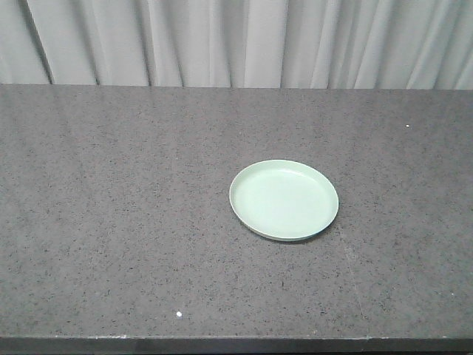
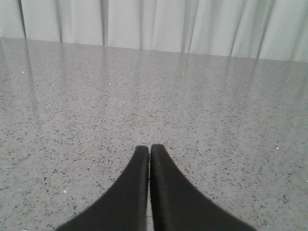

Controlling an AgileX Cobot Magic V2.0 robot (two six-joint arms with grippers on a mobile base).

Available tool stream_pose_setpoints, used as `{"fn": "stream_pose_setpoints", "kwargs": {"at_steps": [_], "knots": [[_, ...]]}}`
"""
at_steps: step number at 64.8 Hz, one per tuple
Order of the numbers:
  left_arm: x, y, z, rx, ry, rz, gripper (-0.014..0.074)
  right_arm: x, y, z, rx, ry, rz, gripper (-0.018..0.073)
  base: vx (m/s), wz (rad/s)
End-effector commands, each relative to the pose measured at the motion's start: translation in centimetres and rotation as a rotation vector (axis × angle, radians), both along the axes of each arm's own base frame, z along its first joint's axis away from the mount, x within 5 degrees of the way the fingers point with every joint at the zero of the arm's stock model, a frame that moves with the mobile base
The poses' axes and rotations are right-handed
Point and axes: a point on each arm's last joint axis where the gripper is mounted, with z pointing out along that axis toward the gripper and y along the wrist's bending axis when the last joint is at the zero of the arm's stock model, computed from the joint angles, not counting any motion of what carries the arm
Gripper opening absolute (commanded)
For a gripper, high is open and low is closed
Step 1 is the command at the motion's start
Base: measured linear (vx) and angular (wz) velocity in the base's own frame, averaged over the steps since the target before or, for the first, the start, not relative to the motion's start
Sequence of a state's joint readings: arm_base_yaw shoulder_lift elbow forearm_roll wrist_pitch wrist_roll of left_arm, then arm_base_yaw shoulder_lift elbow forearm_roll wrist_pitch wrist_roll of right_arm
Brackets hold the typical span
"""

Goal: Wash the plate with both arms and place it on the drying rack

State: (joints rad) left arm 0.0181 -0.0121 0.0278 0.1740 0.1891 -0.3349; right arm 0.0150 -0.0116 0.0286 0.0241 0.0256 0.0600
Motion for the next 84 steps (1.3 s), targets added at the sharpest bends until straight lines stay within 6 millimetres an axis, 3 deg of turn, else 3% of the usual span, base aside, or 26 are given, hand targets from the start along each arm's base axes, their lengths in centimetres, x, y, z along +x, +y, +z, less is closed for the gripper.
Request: {"fn": "stream_pose_setpoints", "kwargs": {"at_steps": [1, 72, 77, 84], "knots": [[0.0, -0.1, 0.1, 0.0, -0.066, -0.019, -0.0006, -0.1, -0.1, 0.7, -0.014, -0.085, -0.011, -0.0006, 0.0, 0.0], [0.0, -0.1, 0.1, 0.0, -0.066, -0.019, -0.0006, -0.2, -0.1, 0.9, -0.004, -0.106, -0.011, -0.0006, 0.0, 0.0], [0.0, -0.1, 0.1, 0.0, -0.066, -0.019, -0.0006, -0.2, -0.1, 1.1, 0.076, -0.126, -0.006, -0.0006, 0.0, 0.0], [0.0, -0.1, 0.1, 0.0, -0.066, -0.019, -0.0006, -0.4, -0.4, 2.0, 0.356, -0.206, 0.009, -0.0006, 0.0, 0.0]]}}
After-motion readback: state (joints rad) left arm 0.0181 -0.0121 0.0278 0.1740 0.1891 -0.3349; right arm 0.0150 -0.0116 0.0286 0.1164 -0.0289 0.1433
